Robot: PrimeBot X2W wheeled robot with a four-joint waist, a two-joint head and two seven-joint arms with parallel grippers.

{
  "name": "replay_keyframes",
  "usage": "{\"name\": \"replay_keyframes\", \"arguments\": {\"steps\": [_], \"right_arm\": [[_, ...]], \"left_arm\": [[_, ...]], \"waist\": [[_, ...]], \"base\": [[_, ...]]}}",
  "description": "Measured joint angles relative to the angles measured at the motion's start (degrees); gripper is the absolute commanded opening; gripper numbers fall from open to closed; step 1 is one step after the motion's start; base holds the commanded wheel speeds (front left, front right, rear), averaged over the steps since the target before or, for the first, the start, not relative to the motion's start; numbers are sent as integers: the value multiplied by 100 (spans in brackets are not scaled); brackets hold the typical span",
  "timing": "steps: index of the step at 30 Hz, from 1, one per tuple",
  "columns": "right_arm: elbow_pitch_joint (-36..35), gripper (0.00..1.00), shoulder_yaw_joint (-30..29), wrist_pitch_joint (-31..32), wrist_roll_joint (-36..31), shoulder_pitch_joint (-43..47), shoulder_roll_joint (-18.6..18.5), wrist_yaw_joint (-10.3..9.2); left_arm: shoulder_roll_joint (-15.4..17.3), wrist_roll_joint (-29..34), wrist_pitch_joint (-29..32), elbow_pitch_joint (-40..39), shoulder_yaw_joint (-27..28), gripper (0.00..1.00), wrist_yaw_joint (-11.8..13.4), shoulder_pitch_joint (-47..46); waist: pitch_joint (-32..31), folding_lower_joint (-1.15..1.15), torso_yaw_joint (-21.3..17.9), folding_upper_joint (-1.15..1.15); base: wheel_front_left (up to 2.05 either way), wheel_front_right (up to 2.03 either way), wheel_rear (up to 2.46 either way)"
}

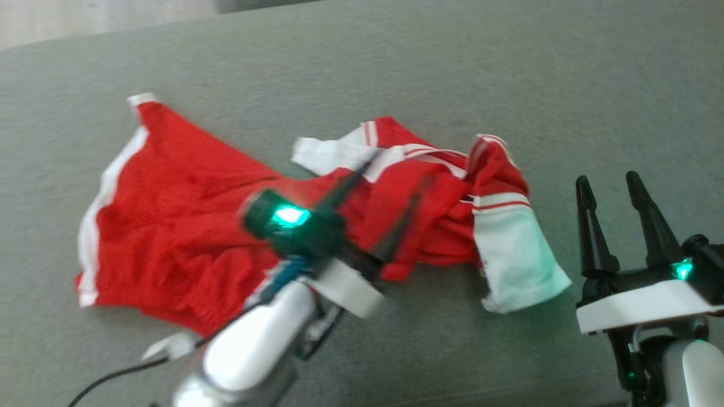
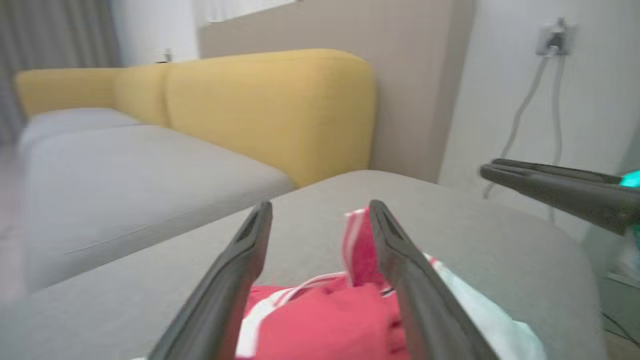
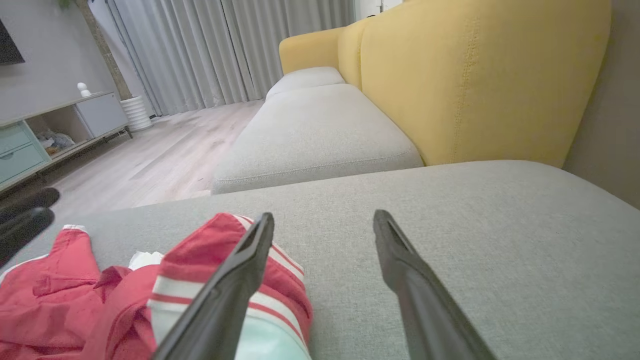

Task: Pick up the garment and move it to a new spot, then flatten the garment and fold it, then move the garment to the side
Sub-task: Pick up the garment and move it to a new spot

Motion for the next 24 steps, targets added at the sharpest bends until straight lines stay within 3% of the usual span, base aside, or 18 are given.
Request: {"name": "replay_keyframes", "arguments": {"steps": [5,10,16,24], "right_arm": [[-160,100,-38,145,-111,15,0,0],[-310,100,-68,272,-179,41,0,0],[-359,100,-79,378,-207,271,0,0],[-378,100,-34,494,-207,628,0,0]], "left_arm": [[386,-201,-309,-207,764,100,567,384],[793,-422,-420,-270,1503,100,960,833],[1218,-728,-470,-237,2182,100,1131,1494],[1447,-880,-333,-222,2212,100,1114,2266]], "waist": [[-162,0,394,0],[-314,0,729,0],[-556,0,951,0],[-948,0,941,0]], "base": [[0,0,0],[0,0,0],[0,0,0],[0,0,0]]}}
